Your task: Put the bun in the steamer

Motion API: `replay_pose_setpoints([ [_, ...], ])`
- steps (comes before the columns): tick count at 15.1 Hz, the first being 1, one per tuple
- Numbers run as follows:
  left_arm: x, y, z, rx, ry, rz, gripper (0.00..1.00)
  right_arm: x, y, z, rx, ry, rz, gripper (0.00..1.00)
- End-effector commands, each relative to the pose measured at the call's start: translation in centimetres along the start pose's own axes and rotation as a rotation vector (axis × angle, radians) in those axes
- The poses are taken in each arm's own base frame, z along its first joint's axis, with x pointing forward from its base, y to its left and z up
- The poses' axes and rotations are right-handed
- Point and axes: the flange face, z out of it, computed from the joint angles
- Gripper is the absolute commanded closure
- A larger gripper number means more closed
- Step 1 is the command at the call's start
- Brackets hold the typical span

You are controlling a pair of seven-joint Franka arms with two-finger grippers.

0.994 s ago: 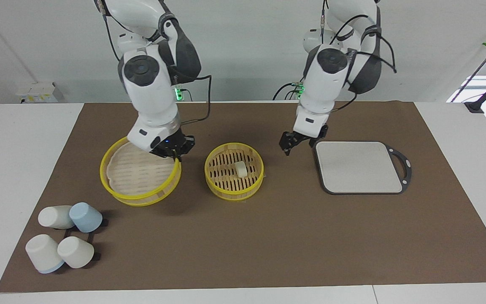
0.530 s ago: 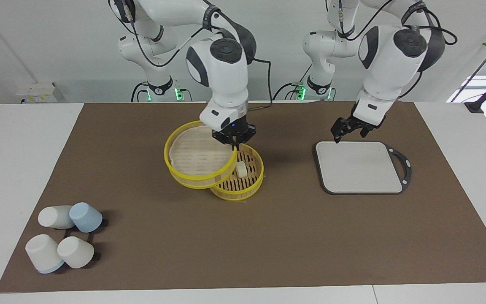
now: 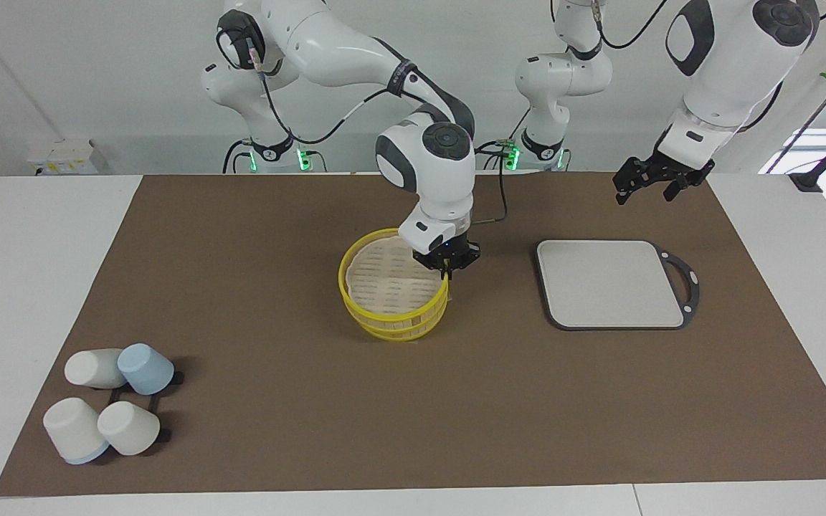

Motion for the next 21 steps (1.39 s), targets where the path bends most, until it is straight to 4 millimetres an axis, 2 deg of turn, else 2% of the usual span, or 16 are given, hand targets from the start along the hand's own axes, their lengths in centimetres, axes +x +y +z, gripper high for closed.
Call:
replay_pose_setpoints([
  [1,-0.8,0.4,-0.1,0.013,-0.012,0.021,0.0,-1.7,1.0,0.3,-0.007,0.006,-0.014,1.0],
  [3,-1.0,1.3,-1.6,0.016,-0.035,0.039,0.0,-2.2,0.7,0.4,-0.008,0.005,-0.02,1.0],
  [5,-0.4,0.9,-2.4,0.014,-0.053,0.034,0.0,-2.2,0.4,0.5,0.006,0.018,-0.018,1.0],
  [11,0.1,0.9,-2.2,0.012,-0.047,0.034,0.0,-2.0,0.1,0.4,0.041,0.04,-0.007,1.0],
  [15,0.3,0.9,-2.2,0.01,-0.044,0.034,0.0,-1.8,-0.2,2.0,0.051,0.044,-0.005,1.0],
  [16,0.1,0.8,-2.4,0.01,-0.04,0.032,0.0,-1.8,-0.2,2.0,0.048,0.042,-0.006,0.95],
  [17,0.1,0.5,-2.4,0.01,-0.041,0.028,0.0,-1.9,-0.2,2.1,0.046,0.04,-0.006,0.84],
  [18,0.2,0.5,-2.3,0.011,-0.041,0.028,0.0,-1.8,-0.1,2.1,0.043,0.038,-0.002,0.67],
  [19,0.1,0.4,-2.3,0.011,-0.041,0.028,0.0,-1.8,0.0,2.0,0.044,0.04,0.006,0.42],
  [20,0.1,0.4,-2.3,0.014,-0.039,0.028,0.0,-1.8,0.0,2.0,0.042,0.037,0.015,0.25],
  [21,0.2,0.4,-2.4,0.014,-0.038,0.028,0.0,-1.7,0.0,1.8,0.037,0.043,0.018,0.0],
])
